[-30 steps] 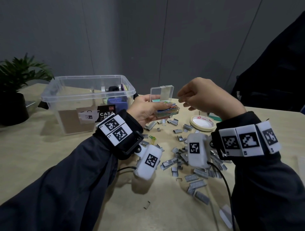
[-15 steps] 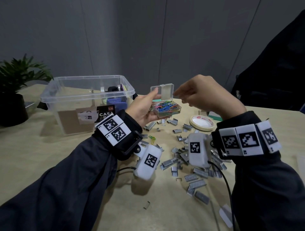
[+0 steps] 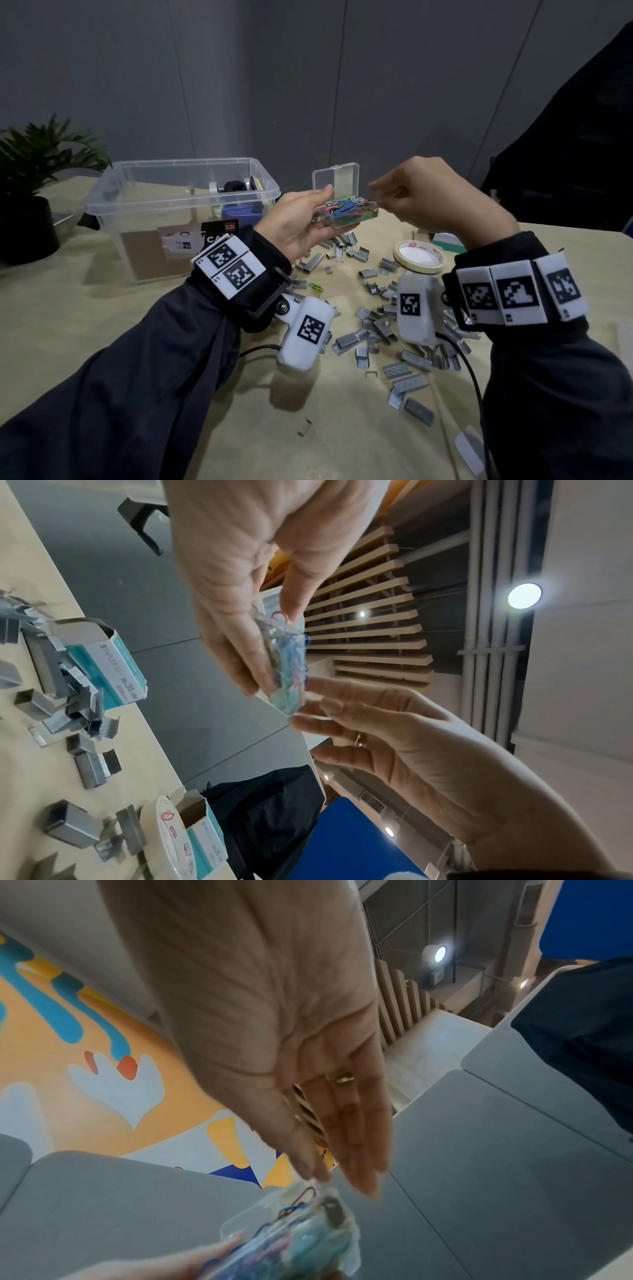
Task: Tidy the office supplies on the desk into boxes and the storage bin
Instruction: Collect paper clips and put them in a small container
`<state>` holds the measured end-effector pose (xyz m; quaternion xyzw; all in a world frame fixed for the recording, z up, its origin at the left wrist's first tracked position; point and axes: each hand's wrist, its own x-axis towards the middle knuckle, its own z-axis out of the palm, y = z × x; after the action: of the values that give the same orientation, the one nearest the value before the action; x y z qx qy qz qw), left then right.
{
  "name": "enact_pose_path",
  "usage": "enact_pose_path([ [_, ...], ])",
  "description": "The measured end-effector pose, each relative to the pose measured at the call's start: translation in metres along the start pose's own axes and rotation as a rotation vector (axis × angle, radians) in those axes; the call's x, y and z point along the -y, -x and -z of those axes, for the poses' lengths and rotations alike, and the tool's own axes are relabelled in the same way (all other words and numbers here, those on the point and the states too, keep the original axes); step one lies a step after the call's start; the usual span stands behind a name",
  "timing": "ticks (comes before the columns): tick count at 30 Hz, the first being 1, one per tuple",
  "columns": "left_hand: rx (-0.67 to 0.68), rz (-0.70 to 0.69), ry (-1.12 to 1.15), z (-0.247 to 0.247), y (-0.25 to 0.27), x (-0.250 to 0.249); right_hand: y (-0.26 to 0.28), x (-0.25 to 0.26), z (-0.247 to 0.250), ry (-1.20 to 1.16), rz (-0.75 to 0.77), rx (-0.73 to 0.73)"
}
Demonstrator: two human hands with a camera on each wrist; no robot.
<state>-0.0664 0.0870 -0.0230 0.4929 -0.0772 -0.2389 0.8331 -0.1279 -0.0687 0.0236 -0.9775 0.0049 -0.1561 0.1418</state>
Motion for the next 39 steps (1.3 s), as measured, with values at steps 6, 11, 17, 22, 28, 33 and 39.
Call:
enact_pose_path([
  [6, 0.066, -0.027, 0.019, 0.001, -0.001, -0.003, 0.0, 0.005, -0.003, 0.061, -0.055, 0.117],
  [11, 0.071, -0.073, -0.02, 0.002, -0.004, -0.002, 0.0, 0.008, -0.005, 0.054, -0.045, 0.131],
  [17, 0.065, -0.093, -0.065, 0.002, -0.005, 0.0, -0.001, 0.01, -0.004, 0.079, -0.021, 0.141],
  [22, 0.013, -0.089, -0.047, 0.003, -0.003, -0.005, -0.003, 0.002, -0.004, 0.0, -0.02, 0.129],
  [28, -0.04, -0.063, -0.132, 0.008, -0.005, -0.008, -0.004, -0.007, -0.01, -0.386, -0.036, 0.201],
  [33, 0.004, 0.004, -0.261, 0.007, -0.002, -0.005, -0.002, -0.018, -0.02, -0.642, -0.045, 0.317],
  [39, 0.01, 0.043, -0.336, 0.008, -0.002, -0.005, -0.001, -0.024, -0.021, -0.734, -0.097, 0.356],
])
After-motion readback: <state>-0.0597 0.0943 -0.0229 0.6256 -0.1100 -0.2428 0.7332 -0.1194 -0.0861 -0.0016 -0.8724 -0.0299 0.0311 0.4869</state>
